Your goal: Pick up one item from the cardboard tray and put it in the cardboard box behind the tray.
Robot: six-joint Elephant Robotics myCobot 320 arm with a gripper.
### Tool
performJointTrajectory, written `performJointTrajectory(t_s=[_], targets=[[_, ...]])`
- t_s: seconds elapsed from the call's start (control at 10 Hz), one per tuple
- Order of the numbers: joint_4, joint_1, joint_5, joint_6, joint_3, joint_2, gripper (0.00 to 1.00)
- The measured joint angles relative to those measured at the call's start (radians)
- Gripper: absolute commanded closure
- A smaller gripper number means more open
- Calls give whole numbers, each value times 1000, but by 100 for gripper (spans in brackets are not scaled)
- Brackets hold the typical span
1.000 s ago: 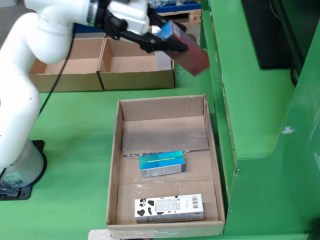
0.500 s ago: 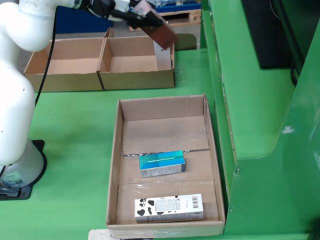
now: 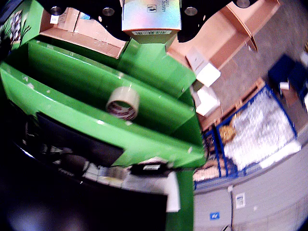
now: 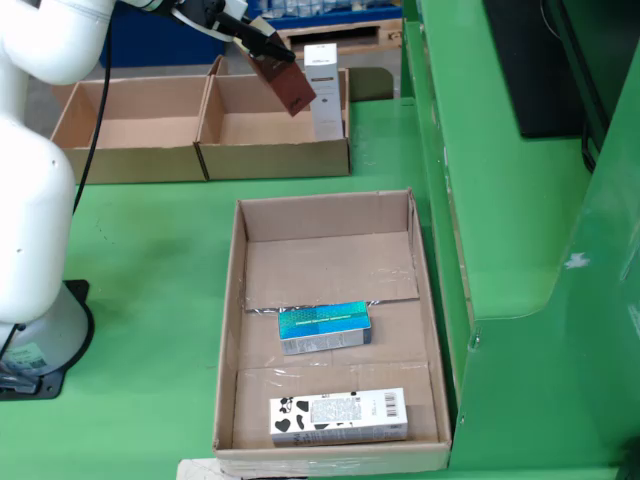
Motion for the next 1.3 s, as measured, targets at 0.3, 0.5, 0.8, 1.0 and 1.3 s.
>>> performJointTrajectory(t_s=[0.3, 0.5, 0.8, 1.0, 1.3], targets=[[-43, 63, -32, -20, 0, -20, 100], [12, 123, -54, -41, 0, -46, 100], [152, 195, -141, -120, -2, -138, 100], [236, 204, -147, -120, -2, -144, 100], [589, 402, -383, -245, -2, -285, 100]])
